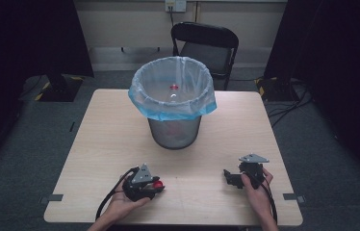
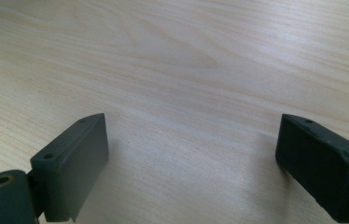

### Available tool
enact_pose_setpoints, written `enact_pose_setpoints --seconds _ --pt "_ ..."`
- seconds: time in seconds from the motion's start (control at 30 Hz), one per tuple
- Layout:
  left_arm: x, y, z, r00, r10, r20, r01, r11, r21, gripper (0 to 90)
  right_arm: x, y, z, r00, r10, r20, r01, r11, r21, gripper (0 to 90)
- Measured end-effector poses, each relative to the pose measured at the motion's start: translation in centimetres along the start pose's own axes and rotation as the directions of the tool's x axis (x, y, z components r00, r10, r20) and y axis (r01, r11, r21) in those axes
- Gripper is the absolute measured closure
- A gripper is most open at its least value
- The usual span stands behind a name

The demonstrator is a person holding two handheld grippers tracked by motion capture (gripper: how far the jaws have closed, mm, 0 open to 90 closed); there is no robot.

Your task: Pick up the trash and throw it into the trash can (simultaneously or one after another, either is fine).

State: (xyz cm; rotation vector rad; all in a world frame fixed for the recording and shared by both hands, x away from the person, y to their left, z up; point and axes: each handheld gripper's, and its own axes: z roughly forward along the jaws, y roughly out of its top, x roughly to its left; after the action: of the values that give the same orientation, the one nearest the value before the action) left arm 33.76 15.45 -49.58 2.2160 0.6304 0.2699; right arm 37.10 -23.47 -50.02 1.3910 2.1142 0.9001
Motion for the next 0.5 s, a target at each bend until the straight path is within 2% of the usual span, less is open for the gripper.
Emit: enact_pose_setpoints --seconds 0.23,0.33,0.5 --pt "0.37 0.08 0.00 0.9994 -0.025 0.025 0.025 0.9997 -0.001 59.2 -0.01 0.00 0.00 1.0000 0.000 0.000 0.000 1.000 0.000 8.7" --pt "0.66 0.09 -0.02 0.9982 -0.035 0.048 0.035 0.9994 -0.002 59.3 -0.01 0.00 0.00 1.0000 0.000 0.000 0.000 1.000 0.000 8.7" --pt "0.87 0.14 -0.05 0.9973 -0.042 0.060 0.042 0.9991 0.002 59.4 -0.01 0.00 0.00 1.0000 0.000 0.000 0.000 1.000 0.000 8.7"
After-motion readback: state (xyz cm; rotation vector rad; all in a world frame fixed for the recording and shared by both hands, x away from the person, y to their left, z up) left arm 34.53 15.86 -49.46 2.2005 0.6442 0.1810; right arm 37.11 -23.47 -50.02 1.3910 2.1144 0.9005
